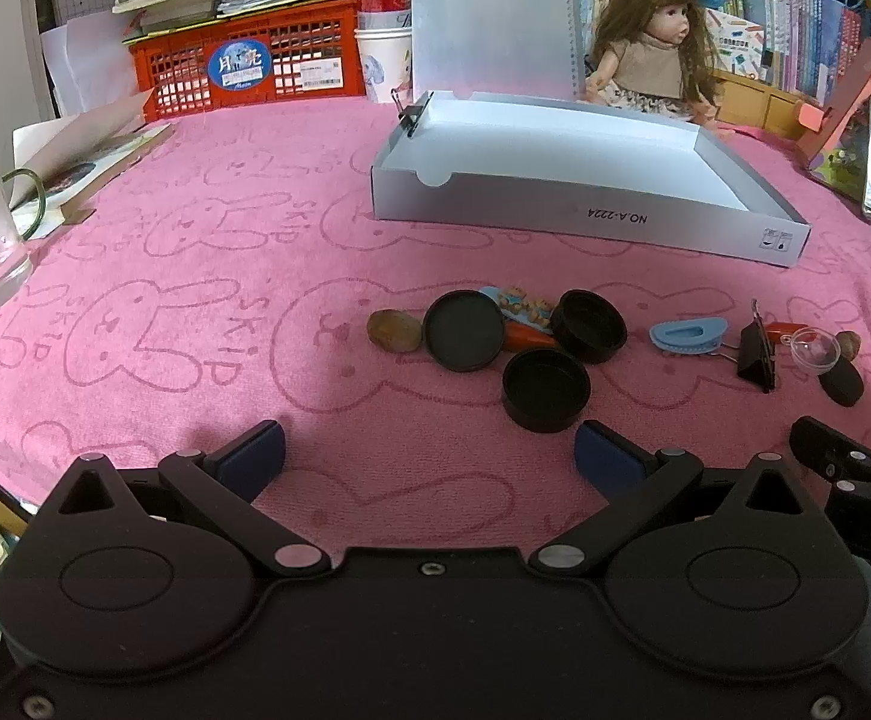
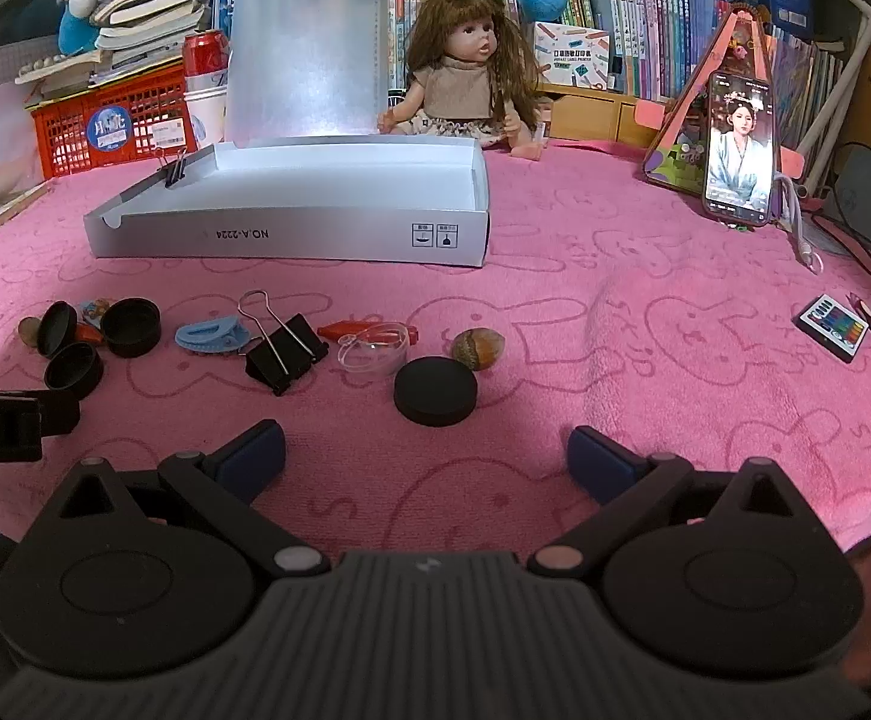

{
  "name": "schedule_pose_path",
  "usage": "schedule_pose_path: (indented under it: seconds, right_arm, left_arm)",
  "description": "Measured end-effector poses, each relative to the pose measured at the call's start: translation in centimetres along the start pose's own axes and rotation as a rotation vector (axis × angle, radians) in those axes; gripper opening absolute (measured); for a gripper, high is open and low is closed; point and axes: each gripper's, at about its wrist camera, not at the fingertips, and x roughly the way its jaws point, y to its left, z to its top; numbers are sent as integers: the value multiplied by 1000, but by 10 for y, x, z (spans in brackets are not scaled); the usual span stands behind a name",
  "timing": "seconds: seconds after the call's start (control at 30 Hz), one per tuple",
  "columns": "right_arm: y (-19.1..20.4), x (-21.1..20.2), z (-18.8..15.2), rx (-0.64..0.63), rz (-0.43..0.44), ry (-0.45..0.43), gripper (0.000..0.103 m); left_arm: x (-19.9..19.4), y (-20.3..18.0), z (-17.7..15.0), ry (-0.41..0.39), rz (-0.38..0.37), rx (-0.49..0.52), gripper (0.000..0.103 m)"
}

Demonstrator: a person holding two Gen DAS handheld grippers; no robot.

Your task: Organize rigid objects

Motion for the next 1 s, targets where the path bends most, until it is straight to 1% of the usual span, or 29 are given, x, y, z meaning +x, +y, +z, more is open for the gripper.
schedule_pose_path:
  seconds: [0.13,0.43,0.5,0.6,0.67,0.7,0.77,0.83,0.97,1.0]
  right_arm:
    - [1,-1,-4,8,-10,-29,103]
    - [-1,-2,-13,1,-1,-100,103]
    - [-1,-2,-13,-3,0,-107,103]
    - [-1,-2,-11,-9,4,-103,103]
    - [-1,-3,-10,-14,-4,-113,103]
    - [0,-3,-10,-21,-8,-119,103]
    - [-1,-3,-9,-34,-13,-134,103]
    - [-2,-2,-8,-43,-18,-144,103]
    - [-8,0,-4,-20,-11,-148,102]
    - [-9,1,-3,-13,-8,-145,102]
  left_arm:
    - [-1,1,-3,-18,-5,6,103]
    - [-2,1,-2,-20,-4,4,103]
    - [-2,1,-1,-21,-10,7,103]
    - [-6,0,-2,-33,-28,9,99]
    - [-8,-1,-2,-38,-67,10,92]
    - [-9,-1,-2,-41,-82,10,90]
    - [-12,-4,-2,-51,-110,12,79]
    - [-14,-7,-2,-60,-140,23,71]
    - [-17,-15,-1,-87,-152,57,59]
    - [-17,-17,-1,-93,-151,67,58]
